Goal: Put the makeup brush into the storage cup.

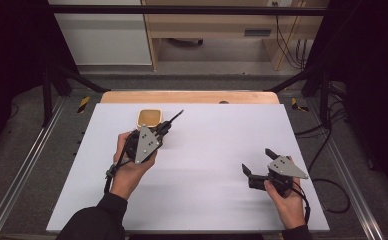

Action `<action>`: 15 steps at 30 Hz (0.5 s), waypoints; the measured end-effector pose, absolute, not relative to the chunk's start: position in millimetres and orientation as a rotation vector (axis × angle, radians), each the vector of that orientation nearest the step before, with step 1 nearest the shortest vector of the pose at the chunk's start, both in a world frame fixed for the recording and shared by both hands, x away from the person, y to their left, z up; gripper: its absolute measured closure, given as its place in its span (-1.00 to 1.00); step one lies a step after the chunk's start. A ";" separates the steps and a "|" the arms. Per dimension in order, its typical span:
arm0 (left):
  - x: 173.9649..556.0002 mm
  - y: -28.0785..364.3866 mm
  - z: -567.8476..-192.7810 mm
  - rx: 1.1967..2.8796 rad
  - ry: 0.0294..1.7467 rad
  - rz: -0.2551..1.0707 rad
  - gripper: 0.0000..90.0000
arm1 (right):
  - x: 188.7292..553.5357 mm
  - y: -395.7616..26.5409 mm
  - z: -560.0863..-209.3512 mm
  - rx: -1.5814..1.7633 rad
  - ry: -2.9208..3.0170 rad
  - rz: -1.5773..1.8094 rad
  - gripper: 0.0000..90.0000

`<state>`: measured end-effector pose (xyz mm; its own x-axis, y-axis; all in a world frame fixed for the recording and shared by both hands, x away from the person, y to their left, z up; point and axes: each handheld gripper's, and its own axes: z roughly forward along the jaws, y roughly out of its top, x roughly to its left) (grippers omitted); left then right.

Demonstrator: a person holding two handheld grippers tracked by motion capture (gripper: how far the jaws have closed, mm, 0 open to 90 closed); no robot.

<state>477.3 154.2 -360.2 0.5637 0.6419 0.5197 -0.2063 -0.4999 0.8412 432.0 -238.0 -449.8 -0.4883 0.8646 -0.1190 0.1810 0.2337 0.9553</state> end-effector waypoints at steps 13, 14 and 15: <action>483.1 163.7 -356.1 1.783 0.418 1.080 0.85 | 424.5 -246.3 -455.8 0.885 1.778 1.282 -0.84; 483.5 164.7 -355.3 1.777 0.425 1.077 0.85 | 423.9 -246.3 -456.3 0.887 1.774 1.288 -0.84; 483.8 165.8 -354.4 1.777 0.431 1.075 0.85 | 423.2 -246.5 -457.0 0.884 1.775 1.298 -0.84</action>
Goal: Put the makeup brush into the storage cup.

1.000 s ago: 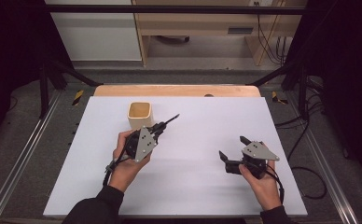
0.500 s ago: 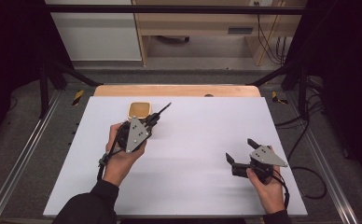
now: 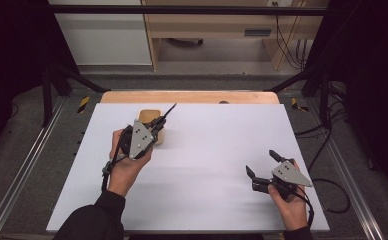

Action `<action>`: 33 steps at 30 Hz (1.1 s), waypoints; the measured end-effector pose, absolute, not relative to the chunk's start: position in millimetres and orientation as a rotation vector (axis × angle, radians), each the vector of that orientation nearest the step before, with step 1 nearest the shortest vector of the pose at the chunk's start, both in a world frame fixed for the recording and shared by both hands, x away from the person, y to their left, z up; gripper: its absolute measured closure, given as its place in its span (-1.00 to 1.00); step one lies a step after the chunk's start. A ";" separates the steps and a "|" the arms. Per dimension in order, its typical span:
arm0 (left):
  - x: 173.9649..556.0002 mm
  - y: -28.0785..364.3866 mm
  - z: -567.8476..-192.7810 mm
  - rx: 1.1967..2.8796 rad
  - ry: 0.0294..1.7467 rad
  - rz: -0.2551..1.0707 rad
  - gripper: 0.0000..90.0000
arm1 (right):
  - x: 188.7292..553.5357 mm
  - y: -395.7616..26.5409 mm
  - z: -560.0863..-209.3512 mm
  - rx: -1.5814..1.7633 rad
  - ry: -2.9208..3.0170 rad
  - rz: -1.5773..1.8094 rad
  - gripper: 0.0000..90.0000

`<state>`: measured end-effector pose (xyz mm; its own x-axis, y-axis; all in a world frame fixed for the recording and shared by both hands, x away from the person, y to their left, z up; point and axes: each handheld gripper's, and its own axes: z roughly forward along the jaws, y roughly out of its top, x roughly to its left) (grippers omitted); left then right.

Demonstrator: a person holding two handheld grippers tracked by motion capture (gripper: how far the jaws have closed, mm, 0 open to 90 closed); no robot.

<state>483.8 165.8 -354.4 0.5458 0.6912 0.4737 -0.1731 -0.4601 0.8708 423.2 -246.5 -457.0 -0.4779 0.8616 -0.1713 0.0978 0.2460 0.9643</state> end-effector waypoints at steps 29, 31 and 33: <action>511.7 189.1 -341.8 1.680 0.601 1.010 0.85 | 409.1 -265.8 -461.8 0.910 1.708 1.459 -0.94; 513.8 191.1 -342.4 1.666 0.617 0.996 0.85 | 408.9 -267.1 -462.5 0.924 1.716 1.460 -0.95; 516.1 193.2 -343.2 1.656 0.629 0.993 0.85 | 408.3 -267.1 -463.0 0.924 1.722 1.464 -0.95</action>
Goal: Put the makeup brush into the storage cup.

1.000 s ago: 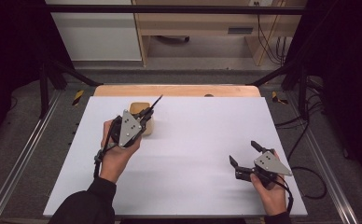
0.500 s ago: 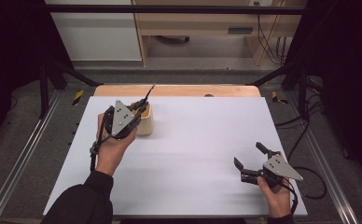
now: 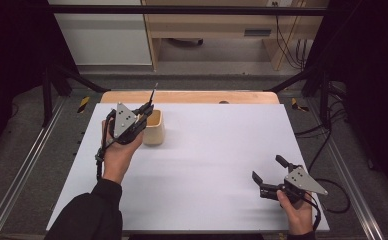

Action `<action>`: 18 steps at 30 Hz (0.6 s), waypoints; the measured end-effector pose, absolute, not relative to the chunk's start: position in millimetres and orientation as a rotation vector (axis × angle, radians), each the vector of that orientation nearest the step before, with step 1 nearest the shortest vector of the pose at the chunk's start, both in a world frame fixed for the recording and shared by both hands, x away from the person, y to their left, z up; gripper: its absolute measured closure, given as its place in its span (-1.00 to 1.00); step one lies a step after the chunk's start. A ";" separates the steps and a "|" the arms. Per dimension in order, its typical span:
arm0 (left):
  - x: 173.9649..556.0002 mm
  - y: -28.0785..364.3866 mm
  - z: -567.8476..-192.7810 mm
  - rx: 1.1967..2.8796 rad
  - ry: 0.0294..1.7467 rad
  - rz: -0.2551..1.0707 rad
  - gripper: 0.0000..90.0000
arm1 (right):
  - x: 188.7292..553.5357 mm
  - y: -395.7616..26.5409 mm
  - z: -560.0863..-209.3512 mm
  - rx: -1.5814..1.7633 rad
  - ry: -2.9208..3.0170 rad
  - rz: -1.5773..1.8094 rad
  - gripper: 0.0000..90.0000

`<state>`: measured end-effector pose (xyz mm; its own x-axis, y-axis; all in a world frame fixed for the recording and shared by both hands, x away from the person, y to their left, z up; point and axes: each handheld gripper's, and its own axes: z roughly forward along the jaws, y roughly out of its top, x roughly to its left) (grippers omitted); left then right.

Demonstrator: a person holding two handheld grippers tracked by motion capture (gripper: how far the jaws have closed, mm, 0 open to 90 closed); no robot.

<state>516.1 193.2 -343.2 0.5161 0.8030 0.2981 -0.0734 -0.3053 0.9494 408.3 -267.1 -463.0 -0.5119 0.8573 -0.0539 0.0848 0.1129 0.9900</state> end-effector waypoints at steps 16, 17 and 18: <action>533.7 208.3 -351.9 1.596 0.720 0.951 0.85 | 407.6 -263.8 -466.1 0.888 1.728 1.468 -0.92; 534.1 209.2 -351.9 1.593 0.725 0.950 0.85 | 407.6 -263.9 -466.1 0.888 1.727 1.469 -0.92; 534.5 210.1 -351.9 1.589 0.729 0.948 0.85 | 407.6 -264.0 -466.1 0.888 1.727 1.470 -0.92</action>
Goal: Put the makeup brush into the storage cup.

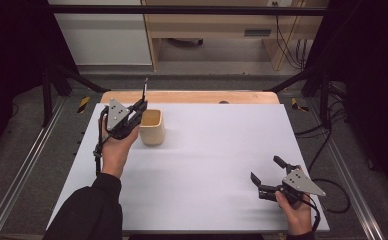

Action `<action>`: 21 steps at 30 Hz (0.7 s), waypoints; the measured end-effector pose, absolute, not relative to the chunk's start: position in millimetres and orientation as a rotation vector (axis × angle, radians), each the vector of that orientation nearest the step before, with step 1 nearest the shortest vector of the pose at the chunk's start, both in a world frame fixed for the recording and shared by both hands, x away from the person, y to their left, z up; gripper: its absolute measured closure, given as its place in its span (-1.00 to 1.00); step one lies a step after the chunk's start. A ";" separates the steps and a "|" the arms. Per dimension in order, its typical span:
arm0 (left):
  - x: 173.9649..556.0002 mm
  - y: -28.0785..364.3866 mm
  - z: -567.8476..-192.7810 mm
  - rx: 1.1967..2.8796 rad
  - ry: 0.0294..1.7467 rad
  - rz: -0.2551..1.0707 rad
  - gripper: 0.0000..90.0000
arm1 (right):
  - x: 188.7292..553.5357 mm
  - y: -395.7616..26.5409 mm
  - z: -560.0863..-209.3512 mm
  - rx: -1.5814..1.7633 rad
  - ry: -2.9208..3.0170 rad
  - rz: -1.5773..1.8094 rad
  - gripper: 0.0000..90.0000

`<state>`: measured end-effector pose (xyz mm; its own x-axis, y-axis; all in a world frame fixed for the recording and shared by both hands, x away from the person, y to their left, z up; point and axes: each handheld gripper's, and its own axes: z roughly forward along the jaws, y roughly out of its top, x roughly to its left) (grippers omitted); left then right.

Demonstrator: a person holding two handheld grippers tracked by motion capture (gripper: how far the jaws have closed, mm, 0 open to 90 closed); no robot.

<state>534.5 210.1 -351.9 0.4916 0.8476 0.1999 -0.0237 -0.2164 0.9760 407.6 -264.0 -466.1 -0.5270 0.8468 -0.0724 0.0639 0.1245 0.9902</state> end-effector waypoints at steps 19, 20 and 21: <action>542.7 215.1 -355.5 1.542 0.786 0.929 0.86 | 407.9 -262.6 -467.2 0.879 1.736 1.480 -0.92; 543.1 214.3 -356.2 1.540 0.800 0.915 0.86 | 407.9 -262.9 -467.2 0.875 1.736 1.479 -0.92; 544.3 213.9 -356.5 1.538 0.804 0.907 0.86 | 407.8 -262.8 -467.2 0.872 1.737 1.483 -0.92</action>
